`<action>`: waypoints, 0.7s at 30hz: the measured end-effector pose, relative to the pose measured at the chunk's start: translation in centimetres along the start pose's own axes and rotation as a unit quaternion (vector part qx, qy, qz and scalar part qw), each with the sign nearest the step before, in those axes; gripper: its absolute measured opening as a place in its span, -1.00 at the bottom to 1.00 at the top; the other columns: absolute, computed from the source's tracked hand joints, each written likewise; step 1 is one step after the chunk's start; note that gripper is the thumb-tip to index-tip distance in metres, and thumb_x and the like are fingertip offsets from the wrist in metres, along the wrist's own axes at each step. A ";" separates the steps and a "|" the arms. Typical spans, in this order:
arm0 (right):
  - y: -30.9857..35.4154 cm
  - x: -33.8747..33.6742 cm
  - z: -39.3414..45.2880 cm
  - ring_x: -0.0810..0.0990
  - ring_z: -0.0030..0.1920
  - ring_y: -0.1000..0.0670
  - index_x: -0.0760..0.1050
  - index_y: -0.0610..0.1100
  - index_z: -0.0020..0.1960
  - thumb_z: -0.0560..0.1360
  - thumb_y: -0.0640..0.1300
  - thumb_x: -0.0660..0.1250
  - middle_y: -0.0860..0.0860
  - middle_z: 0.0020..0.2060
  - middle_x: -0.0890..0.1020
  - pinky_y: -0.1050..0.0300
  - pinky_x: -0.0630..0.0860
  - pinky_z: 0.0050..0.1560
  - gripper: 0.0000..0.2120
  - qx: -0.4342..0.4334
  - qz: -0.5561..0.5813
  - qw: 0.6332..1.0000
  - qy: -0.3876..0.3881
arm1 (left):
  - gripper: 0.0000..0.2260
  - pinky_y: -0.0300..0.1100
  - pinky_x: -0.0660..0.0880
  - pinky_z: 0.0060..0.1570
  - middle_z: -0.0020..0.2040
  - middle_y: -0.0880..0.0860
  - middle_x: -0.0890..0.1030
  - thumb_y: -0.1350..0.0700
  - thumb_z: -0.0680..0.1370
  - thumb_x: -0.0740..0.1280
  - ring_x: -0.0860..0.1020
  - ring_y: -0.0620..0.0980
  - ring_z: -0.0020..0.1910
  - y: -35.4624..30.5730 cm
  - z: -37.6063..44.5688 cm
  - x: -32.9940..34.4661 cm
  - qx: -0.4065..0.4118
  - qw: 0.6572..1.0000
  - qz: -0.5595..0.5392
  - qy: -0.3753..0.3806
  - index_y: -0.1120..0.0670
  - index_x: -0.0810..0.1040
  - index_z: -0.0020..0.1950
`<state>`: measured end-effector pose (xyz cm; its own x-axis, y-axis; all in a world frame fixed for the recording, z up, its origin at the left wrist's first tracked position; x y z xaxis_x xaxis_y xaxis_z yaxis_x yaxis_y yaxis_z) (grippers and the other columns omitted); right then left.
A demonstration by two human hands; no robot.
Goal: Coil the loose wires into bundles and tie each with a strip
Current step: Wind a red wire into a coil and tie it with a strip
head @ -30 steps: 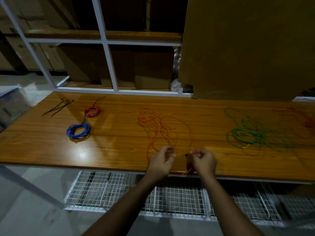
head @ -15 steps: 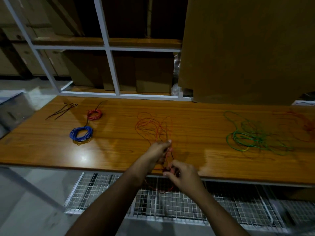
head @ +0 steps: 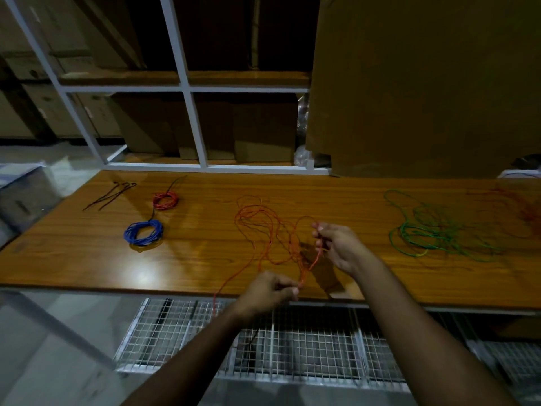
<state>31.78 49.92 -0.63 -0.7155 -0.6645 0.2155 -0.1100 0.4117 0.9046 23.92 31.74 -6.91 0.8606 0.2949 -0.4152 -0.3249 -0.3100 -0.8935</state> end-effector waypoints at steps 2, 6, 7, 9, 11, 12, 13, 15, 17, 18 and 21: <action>-0.1 -0.2 -0.4 0.42 -0.37 0.06 0.53 -0.22 0.10 0.65 -0.30 0.17 -0.06 -0.26 0.55 0.24 0.41 -0.40 -0.84 -0.026 -0.051 0.998 -0.016 | -0.81 -0.16 0.60 0.02 0.03 -0.03 0.69 0.09 0.62 0.34 0.65 -0.10 0.01 -0.8 -0.3 -0.6 0.004 0.998 -0.016 -0.064 0.01 0.62 0.22; -0.5 -1.0 -2.7 0.51 -0.31 0.04 0.58 -0.19 0.11 0.64 -0.27 0.22 -0.05 -0.24 0.63 0.14 0.47 -0.26 -0.83 -0.115 -0.136 0.982 -0.057 | -0.47 0.02 0.53 0.23 0.41 0.05 0.48 -0.01 0.58 0.39 0.48 0.00 0.34 -1.2 1.0 -3.6 0.007 0.974 -0.058 -0.218 -0.01 0.31 0.51; -0.4 -1.1 -3.4 0.54 -0.28 0.02 0.59 -0.15 0.09 0.63 -0.26 0.23 -0.05 -0.22 0.65 0.11 0.49 -0.22 -0.83 -0.146 -0.159 0.974 -0.068 | -0.40 0.10 0.49 0.29 0.47 0.05 0.40 -0.04 0.57 0.39 0.40 0.04 0.41 -1.6 1.5 -4.2 0.013 0.972 -0.032 -0.231 -0.04 0.24 0.55; -0.3 -1.0 -4.6 0.61 -0.21 0.00 0.60 -0.06 0.05 0.63 -0.24 0.25 -0.03 -0.17 0.68 0.10 0.55 -0.16 -0.83 -0.194 -0.195 0.958 -0.078 | -0.36 0.19 0.39 0.35 0.54 0.06 0.28 -0.09 0.57 0.36 0.28 0.09 0.48 -2.9 2.6 -5.2 0.017 0.970 0.011 -0.243 -0.12 0.16 0.59; -0.2 -0.9 -5.6 0.66 -0.12 0.03 0.59 -0.03 0.05 0.63 -0.23 0.26 0.01 -0.11 0.70 0.14 0.59 -0.11 -0.83 -0.231 -0.218 0.946 -0.070 | -0.40 0.17 0.35 0.38 0.55 0.03 0.26 -0.10 0.59 0.33 0.24 0.07 0.49 -4.6 3.4 -5.8 0.024 0.969 0.029 -0.243 -0.15 0.18 0.58; -0.1 -0.9 -5.9 0.67 -0.09 0.06 0.59 -0.03 0.05 0.62 -0.23 0.27 0.03 -0.09 0.70 0.15 0.59 -0.08 -0.83 -0.248 -0.226 0.940 -0.064 | -0.45 0.13 0.34 0.38 0.53 0.01 0.30 -0.08 0.60 0.31 0.25 0.04 0.49 -5.4 4.0 -5.9 0.033 0.972 0.038 -0.230 -0.15 0.22 0.56; -0.1 -0.8 -6.2 0.67 -0.07 0.08 0.60 -0.02 0.04 0.62 -0.23 0.27 0.04 -0.08 0.70 0.17 0.60 -0.06 -0.83 -0.262 -0.231 0.935 -0.060 | -0.51 0.08 0.36 0.37 0.50 -0.01 0.36 -0.06 0.61 0.30 0.28 0.01 0.47 -5.9 4.4 -5.9 0.040 0.976 0.049 -0.206 -0.13 0.28 0.54; -0.1 -0.9 -6.5 0.68 -0.07 0.11 0.60 -0.03 0.02 0.62 -0.24 0.28 0.03 -0.09 0.71 0.19 0.60 -0.05 -0.83 -0.276 -0.229 0.932 -0.060 | -0.64 -0.02 0.44 0.28 0.39 -0.04 0.49 0.01 0.64 0.27 0.42 -0.02 0.38 -6.8 5.0 -5.9 0.052 0.985 0.053 -0.157 -0.07 0.43 0.44; -0.4 -1.2 -6.6 0.69 -0.07 0.08 0.60 -0.07 0.01 0.62 -0.26 0.27 -0.01 -0.09 0.72 0.19 0.60 -0.08 -0.84 -0.278 -0.212 0.934 -0.074 | -0.82 -0.07 0.51 0.15 0.17 -0.06 0.62 0.06 0.64 0.27 0.55 -0.06 0.19 -7.4 5.2 -6.2 0.071 0.985 0.016 -0.157 -0.03 0.57 0.22; -0.7 -1.6 -6.5 0.70 -0.09 0.05 0.59 -0.09 0.01 0.62 -0.27 0.27 -0.02 -0.11 0.72 0.20 0.59 -0.10 -0.85 -0.274 -0.207 0.935 -0.083 | -0.89 -0.08 0.54 0.11 0.06 -0.07 0.65 0.07 0.64 0.27 0.59 -0.09 0.10 -7.7 5.1 -6.6 0.088 0.981 -0.011 -0.172 -0.02 0.58 0.11; -1.3 -2.4 -6.2 0.70 -0.15 0.01 0.57 -0.04 -0.05 0.61 -0.24 0.28 0.02 -0.17 0.71 0.13 0.61 -0.14 -0.85 -0.249 -0.266 0.926 -0.098 | -0.94 -0.19 0.60 0.00 -0.06 -0.04 0.67 0.11 0.62 0.31 0.64 -0.15 -0.04 -8.9 4.5 -7.9 0.133 0.969 -0.063 -0.197 -0.01 0.58 0.02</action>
<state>37.89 47.13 -0.02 -0.7686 -0.5440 -0.3367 -0.1860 -0.3135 0.9312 18.24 36.23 3.59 0.7002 0.6538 -0.2869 -0.3622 -0.0210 -0.9319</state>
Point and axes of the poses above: each hand's wrist, its own z-axis towards the middle knuckle, its own x-axis out of the palm, y = z × x, the point moved 2 cm from there along z, towards the middle knuckle
